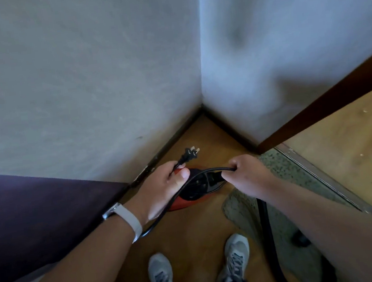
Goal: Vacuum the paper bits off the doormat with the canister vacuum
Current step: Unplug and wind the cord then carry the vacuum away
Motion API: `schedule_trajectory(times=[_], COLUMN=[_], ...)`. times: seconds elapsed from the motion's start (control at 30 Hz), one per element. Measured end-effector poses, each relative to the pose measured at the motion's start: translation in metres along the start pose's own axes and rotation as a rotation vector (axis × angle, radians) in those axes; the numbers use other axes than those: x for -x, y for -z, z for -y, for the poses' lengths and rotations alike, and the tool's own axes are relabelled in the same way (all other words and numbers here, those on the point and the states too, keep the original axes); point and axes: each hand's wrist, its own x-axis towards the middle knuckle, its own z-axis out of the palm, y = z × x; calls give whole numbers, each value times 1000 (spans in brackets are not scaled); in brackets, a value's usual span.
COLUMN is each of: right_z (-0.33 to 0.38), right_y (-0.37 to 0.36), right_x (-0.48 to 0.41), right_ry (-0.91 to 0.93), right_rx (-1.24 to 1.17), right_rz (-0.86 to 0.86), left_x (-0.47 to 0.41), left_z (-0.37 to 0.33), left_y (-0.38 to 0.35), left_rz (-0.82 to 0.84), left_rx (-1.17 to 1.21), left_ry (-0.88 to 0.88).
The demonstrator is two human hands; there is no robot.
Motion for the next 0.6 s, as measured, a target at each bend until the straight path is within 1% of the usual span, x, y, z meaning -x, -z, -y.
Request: schedule_trajectory(times=[0.03, 0.07, 0.1, 0.17, 0.23, 0.33, 0.43, 0.6], right_z=[-3, -5, -7, -7, -3, 4, 11, 12], right_y=[-2, -5, -9, -17, -27, -45, -65, -96], right_x=[-3, -7, -11, -20, -29, -41, -56, -84], right_ry=[-6, -16, -25, -41, -57, -98, -128, -167], right_rx=[20, 32, 30, -12, -91, -227, -293, -349], right_rz=[10, 17, 19, 22, 37, 53, 6, -63], left_x=[-4, -8, -13, -24, -36, -56, -71, -90], left_z=[-1, 0, 5, 18, 39, 70, 93, 130], left_y=[-1, -2, -2, 0, 5, 12, 14, 15], left_rz=[41, 104, 170, 268, 278, 234, 223, 218], left_rx=[83, 114, 67, -142, -356, -520, -501, -419], left_ry=[32, 56, 69, 54, 27, 13, -30, -11])
